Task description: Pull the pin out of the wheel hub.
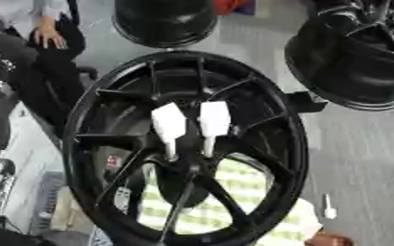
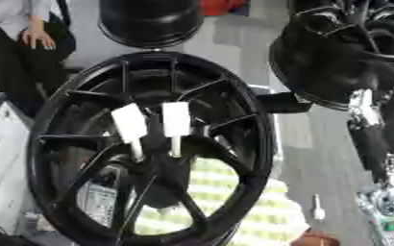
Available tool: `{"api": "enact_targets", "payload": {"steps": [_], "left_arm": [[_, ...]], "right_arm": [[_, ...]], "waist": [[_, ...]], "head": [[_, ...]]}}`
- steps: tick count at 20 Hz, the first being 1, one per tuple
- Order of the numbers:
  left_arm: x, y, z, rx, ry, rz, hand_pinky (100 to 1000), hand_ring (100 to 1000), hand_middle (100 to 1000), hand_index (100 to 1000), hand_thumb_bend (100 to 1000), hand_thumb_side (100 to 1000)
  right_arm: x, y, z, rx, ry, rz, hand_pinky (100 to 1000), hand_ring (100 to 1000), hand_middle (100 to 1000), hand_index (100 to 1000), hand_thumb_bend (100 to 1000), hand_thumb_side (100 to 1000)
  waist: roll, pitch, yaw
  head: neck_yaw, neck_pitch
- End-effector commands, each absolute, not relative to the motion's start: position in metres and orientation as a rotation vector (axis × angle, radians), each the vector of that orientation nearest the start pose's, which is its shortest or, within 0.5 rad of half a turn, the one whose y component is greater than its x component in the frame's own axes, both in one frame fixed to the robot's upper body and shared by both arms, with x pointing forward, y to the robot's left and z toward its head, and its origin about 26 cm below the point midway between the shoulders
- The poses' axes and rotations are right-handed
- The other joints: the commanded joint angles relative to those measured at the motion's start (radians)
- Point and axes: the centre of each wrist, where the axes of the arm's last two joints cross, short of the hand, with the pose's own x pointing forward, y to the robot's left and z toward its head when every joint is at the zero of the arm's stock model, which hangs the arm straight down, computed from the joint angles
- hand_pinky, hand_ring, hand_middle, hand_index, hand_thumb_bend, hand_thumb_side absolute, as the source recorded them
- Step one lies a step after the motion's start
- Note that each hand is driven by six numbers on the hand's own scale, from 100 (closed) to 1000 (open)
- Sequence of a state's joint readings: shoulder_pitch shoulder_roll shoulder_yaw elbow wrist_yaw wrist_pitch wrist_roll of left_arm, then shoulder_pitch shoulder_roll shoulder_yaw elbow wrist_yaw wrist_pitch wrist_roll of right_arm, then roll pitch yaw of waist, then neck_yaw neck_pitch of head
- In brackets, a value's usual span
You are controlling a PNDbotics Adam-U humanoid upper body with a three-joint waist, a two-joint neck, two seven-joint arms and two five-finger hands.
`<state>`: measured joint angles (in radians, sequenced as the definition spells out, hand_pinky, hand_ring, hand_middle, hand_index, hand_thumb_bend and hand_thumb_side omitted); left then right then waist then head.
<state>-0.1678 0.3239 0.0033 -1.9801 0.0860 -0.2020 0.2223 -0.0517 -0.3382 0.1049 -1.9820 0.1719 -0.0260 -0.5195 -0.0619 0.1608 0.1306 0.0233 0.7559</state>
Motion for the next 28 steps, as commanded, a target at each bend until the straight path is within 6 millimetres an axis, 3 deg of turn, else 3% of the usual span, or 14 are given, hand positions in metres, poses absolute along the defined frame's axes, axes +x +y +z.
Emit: {"api": "enact_targets", "payload": {"steps": [1,17,26,28], "left_arm": [[0.286,0.274,0.168,0.175,-2.386,-0.062,699,618,590,790,100,723],[0.286,0.275,0.168,0.182,-2.383,-0.068,699,618,590,790,100,724],[0.286,0.275,0.168,0.186,-2.381,-0.076,700,618,590,790,100,724],[0.286,0.276,0.168,0.189,-2.380,-0.084,700,618,591,790,100,723]], "right_arm": [[0.268,-0.262,0.129,-0.581,-2.151,-0.002,723,843,794,811,100,660],[0.267,-0.274,0.132,-0.641,-2.154,0.093,732,846,796,812,100,651],[0.266,-0.295,0.142,-0.751,-2.163,0.249,748,847,794,813,100,642],[0.267,-0.306,0.152,-0.816,-2.170,0.346,768,847,790,812,100,607]], "waist": [[0.005,-0.013,0.002],[0.001,-0.014,0.000],[-0.004,-0.017,-0.003],[-0.007,-0.017,-0.007]], "head": [[0.002,0.001],[0.005,0.002],[0.006,0.001],[0.004,0.006]]}}
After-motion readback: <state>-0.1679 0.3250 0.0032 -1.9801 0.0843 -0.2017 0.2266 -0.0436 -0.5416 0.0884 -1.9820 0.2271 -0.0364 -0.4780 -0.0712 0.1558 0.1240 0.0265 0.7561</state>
